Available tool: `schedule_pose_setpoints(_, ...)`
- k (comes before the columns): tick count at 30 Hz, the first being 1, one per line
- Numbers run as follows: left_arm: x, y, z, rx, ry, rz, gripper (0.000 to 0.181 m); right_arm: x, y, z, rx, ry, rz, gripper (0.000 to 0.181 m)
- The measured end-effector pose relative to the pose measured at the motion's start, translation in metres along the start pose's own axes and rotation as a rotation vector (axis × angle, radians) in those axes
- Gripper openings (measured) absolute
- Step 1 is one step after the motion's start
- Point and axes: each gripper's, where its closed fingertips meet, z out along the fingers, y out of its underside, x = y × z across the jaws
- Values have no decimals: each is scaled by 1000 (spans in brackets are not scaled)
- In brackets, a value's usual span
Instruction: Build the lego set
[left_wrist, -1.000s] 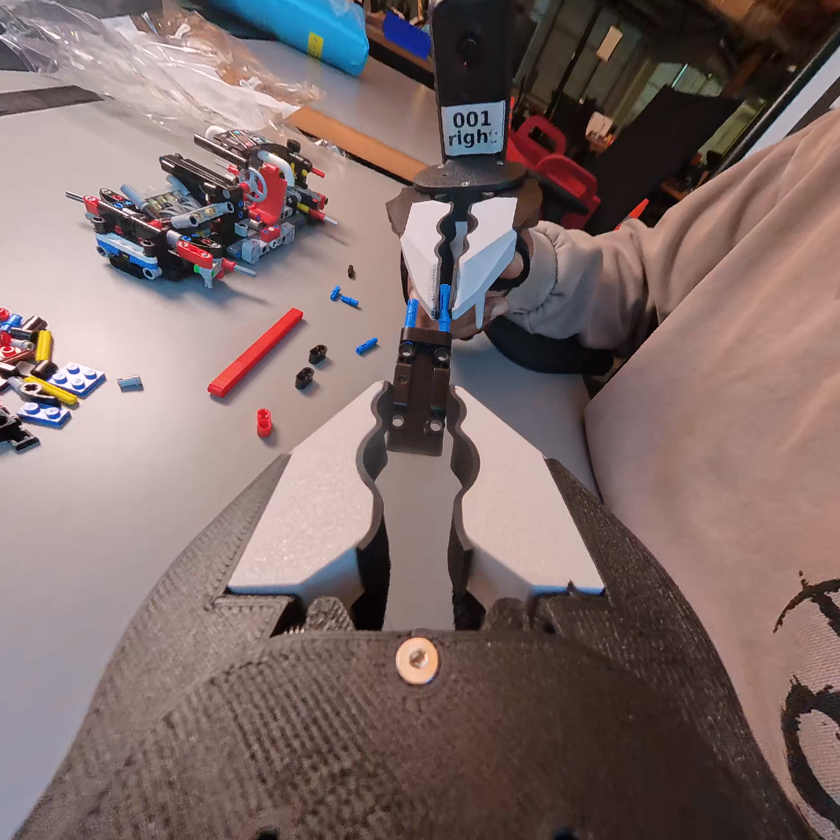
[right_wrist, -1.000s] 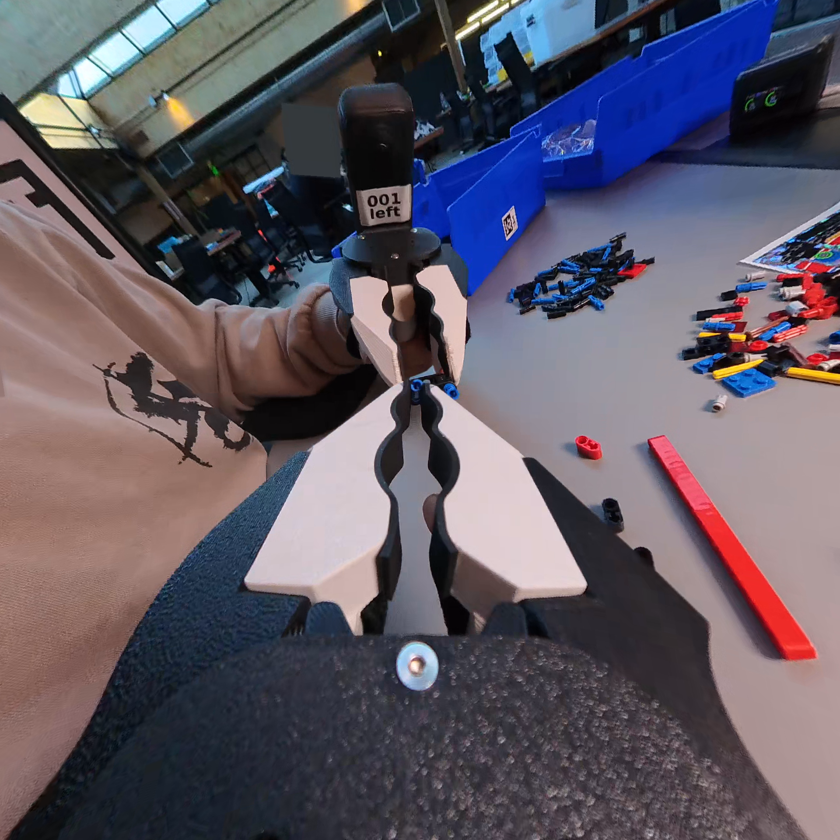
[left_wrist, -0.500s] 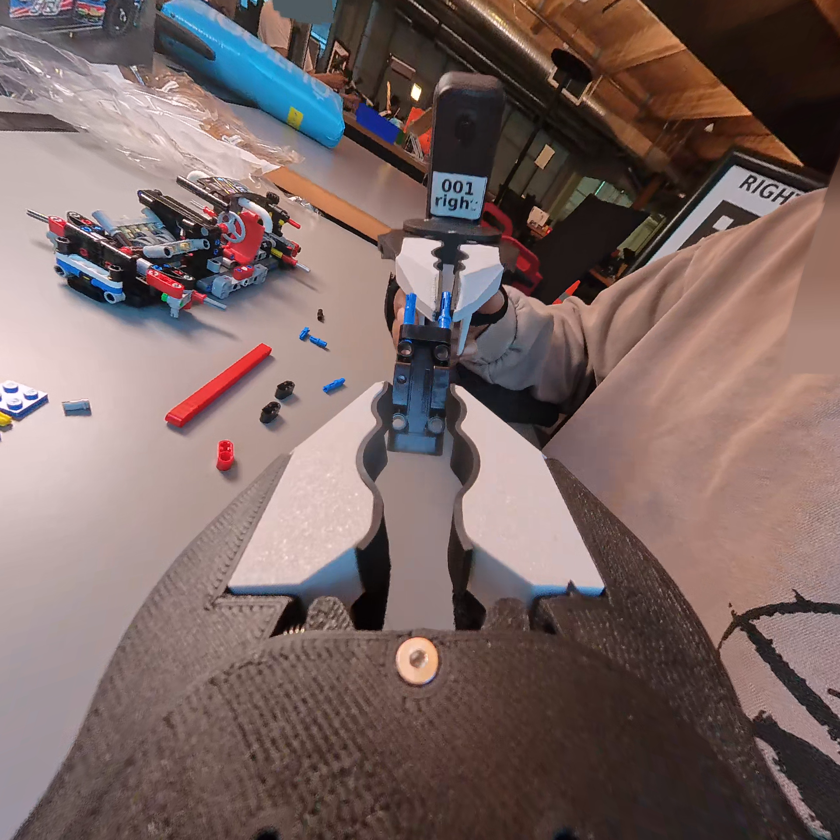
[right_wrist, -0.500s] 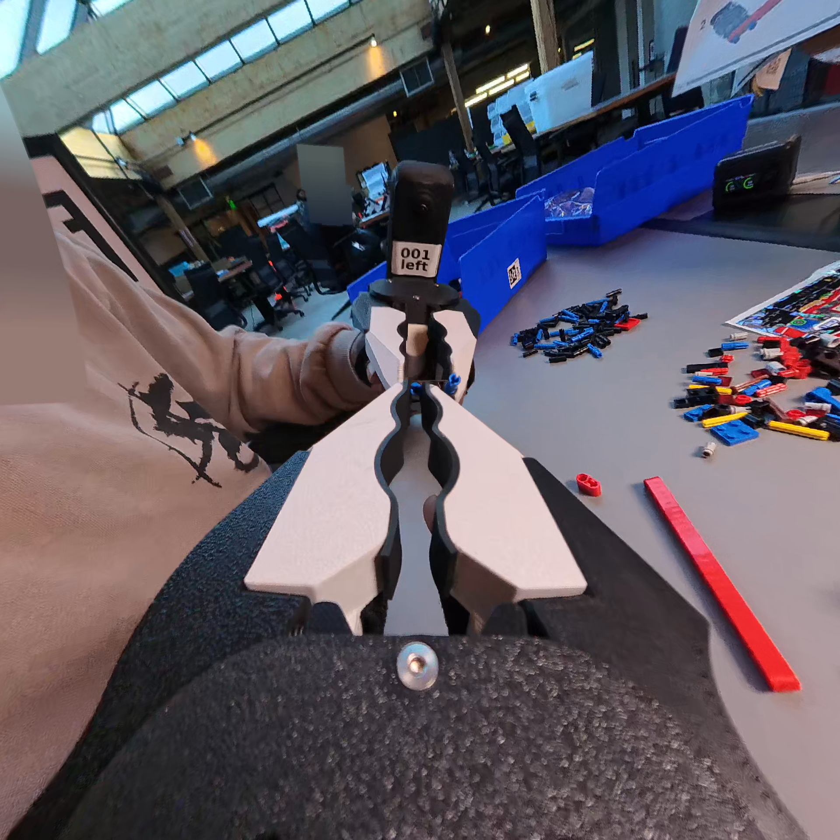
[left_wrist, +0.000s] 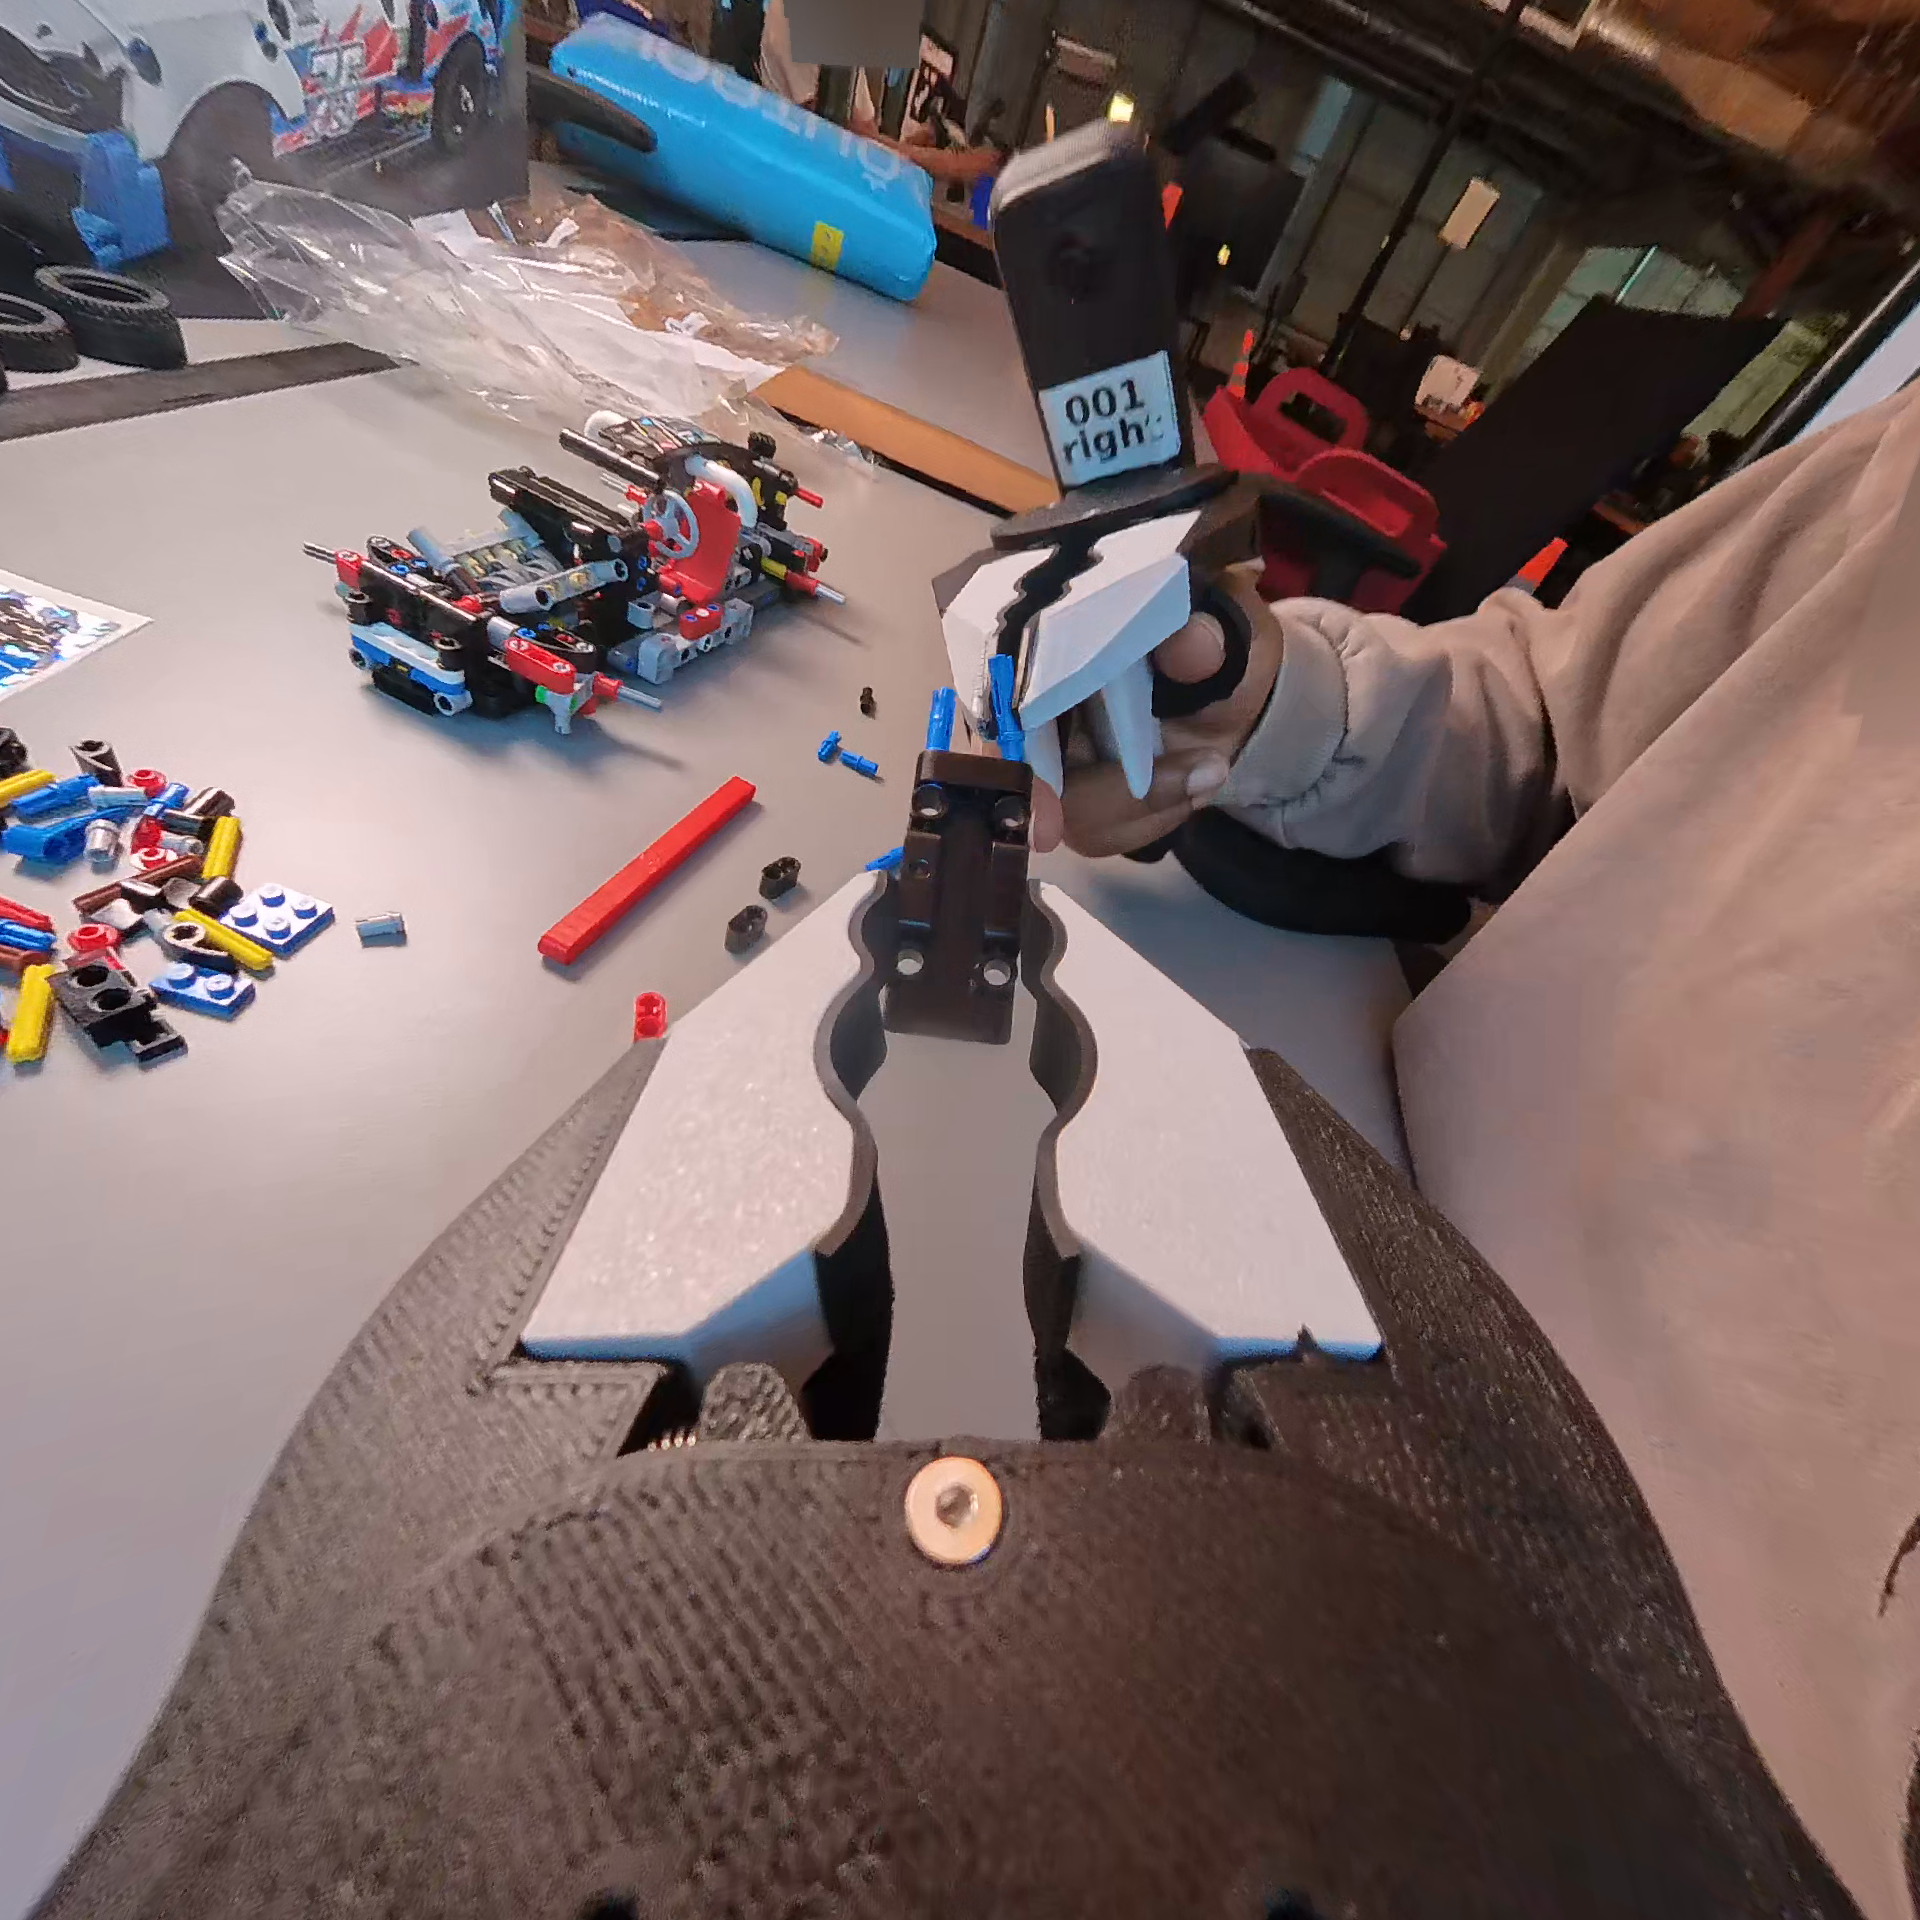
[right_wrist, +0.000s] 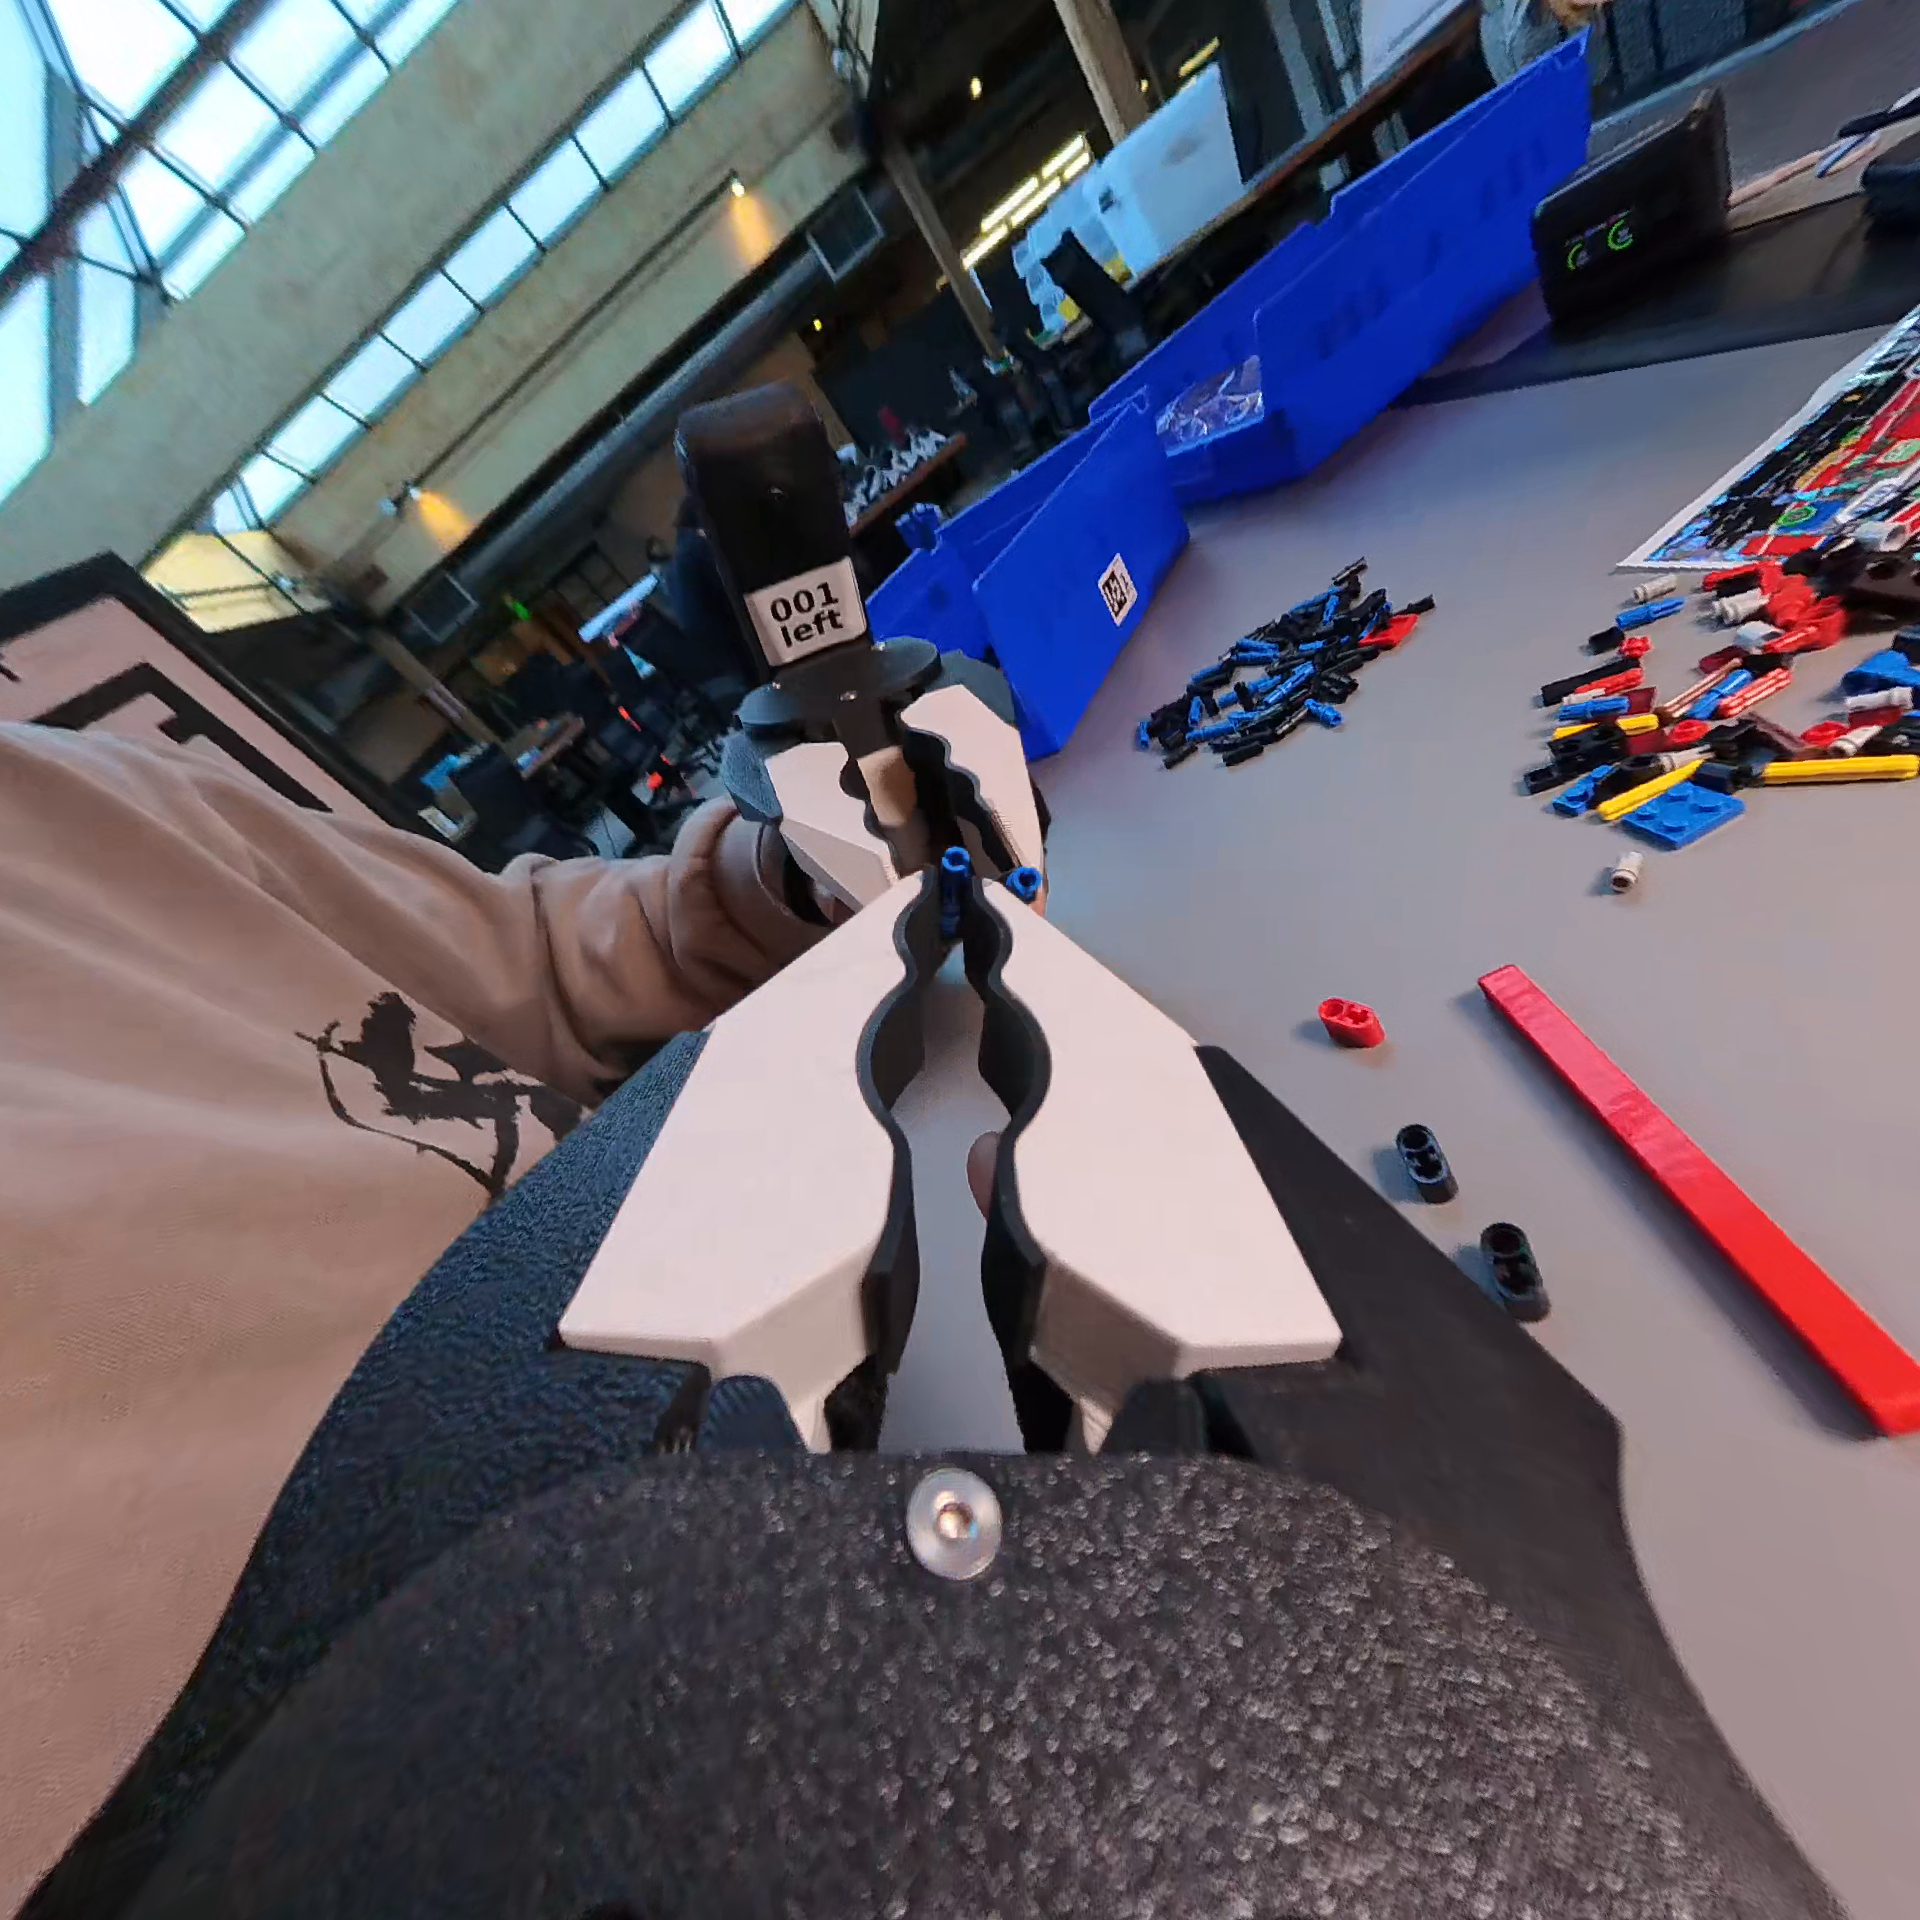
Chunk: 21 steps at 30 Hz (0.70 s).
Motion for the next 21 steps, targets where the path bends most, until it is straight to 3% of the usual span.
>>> schedule_pose_setpoints(8, 3, -17, -1, 130, 74, -123, 21, -7, -21, -2, 180, -92, 69, 0)
schedule_pose_setpoints(21, 7, -14, -2, 88, 67, -54, 22, -13, -19, -2, 132, -77, -104, 1)
